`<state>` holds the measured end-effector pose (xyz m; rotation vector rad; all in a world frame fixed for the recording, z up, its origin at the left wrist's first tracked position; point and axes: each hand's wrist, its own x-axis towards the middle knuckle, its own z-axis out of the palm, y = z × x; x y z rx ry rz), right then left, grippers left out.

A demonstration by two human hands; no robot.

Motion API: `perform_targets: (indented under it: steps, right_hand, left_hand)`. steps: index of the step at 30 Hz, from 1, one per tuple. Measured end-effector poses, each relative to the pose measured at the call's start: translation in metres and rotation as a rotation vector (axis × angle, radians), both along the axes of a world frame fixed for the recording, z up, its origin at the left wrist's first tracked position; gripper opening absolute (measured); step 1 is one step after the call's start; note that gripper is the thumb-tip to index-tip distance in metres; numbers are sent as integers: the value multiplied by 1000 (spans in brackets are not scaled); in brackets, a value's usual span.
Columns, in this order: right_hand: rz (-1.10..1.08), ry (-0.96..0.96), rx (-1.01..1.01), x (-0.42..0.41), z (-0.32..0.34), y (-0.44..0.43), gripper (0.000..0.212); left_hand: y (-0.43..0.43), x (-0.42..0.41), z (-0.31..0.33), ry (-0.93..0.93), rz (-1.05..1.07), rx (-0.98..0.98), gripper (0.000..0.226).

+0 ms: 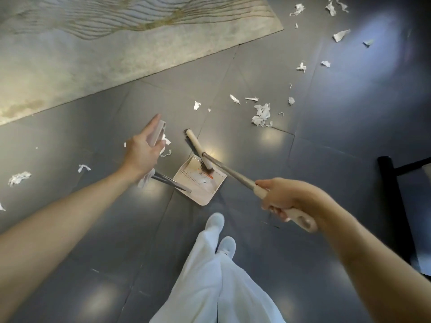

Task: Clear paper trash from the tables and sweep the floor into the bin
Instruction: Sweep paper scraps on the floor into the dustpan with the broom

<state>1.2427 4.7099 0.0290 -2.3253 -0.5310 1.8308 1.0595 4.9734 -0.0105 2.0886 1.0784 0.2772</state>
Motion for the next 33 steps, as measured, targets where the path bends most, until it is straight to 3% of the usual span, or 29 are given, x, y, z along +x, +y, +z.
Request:
perform_targets:
  steps: [7, 10, 15, 21, 26, 33]
  right_hand:
    - [-219, -31, 92, 91, 21, 22, 58]
    - [-302, -127, 129, 117, 15, 18, 54]
    - [-407, -307, 103, 166, -11, 1, 24]
    - [-407, -418, 83, 278, -36, -9, 32]
    - [-254, -449, 8, 368, -51, -20, 33]
    - [-134, -214, -16, 427, -58, -14, 42]
  left_hand:
    - [32, 94, 9, -108, -68, -123, 65]
    - [36, 142, 15, -125, -117, -103, 64]
    - [28, 212, 12, -125, -166, -110, 64]
    - [12, 294, -1, -96, -157, -106, 62]
    - [6, 366, -8, -77, -109, -117, 64]
    - [6, 406, -4, -58, 11, -91, 64]
